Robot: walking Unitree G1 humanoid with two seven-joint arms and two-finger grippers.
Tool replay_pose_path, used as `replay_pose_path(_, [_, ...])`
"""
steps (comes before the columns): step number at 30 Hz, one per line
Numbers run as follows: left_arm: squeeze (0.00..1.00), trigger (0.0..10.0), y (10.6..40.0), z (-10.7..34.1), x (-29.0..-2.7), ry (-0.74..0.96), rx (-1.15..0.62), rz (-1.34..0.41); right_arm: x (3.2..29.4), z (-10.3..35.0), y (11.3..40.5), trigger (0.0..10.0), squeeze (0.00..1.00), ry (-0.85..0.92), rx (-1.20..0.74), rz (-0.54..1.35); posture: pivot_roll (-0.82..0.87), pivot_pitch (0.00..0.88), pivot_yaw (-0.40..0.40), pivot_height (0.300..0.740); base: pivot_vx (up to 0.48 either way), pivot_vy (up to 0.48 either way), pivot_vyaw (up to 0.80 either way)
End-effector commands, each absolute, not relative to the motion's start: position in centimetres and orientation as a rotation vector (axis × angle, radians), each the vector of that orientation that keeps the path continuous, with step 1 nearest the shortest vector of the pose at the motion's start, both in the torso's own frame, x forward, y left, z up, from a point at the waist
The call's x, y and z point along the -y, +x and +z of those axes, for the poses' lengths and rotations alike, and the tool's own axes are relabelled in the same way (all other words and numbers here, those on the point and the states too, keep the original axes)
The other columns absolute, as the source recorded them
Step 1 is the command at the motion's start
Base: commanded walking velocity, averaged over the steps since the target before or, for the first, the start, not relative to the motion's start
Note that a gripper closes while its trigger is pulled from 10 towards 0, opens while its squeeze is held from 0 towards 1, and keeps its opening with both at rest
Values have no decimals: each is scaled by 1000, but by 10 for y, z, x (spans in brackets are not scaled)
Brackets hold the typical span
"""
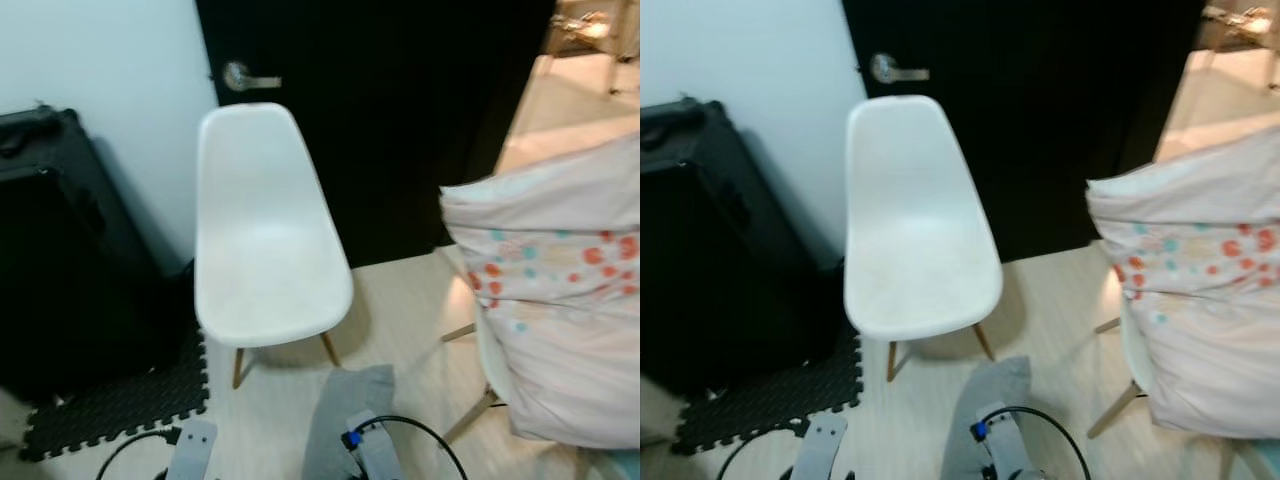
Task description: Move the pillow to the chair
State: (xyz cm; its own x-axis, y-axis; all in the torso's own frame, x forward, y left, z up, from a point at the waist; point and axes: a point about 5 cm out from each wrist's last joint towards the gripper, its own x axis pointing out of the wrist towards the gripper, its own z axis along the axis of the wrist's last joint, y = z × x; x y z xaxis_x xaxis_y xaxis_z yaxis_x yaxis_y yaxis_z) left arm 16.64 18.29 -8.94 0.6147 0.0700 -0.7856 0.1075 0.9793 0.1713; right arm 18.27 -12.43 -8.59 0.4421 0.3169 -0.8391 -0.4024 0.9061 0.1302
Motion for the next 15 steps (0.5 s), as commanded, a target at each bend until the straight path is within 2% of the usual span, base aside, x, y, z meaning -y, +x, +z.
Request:
replay_pose_path(1, [0, 10000, 159, -92, -189, 207, -935, -8, 116, -81, 190, 10000, 0, -71, -980, 454, 99, 52, 10, 740, 0, 0, 788])
replay_pose_path(5, [0, 10000, 156, -93, -189, 161, -939, 14, 105, -73, 204, 10000, 0, -57, -913, 488, 105, 58, -12, 740, 0, 0, 659])
replay_pose_path(8, [0, 10000, 155, -94, -188, 150, -939, 18, 101, -65, 216, 10000, 0, -29, -861, 486, 108, 57, -19, 740, 0, 0, 0])
replay_pose_path(9, [0, 10000, 155, -94, -187, 147, -939, 19, 98, -59, 224, 10000, 0, -2, -828, 482, 112, 57, -28, 740, 0, 0, 0])
replay_pose_path(10, [0, 10000, 156, -93, -187, 141, -933, 24, 89, -43, 246, 10000, 0, 75, -740, 488, 115, 51, -40, 740, 0, 0, 0])
replay_pose_path(15, [0, 10000, 157, -92, -189, 98, -917, 64, 65, -4, 284, 10000, 0, 175, -563, 565, 118, 45, -48, 740, 0, 0, 0])
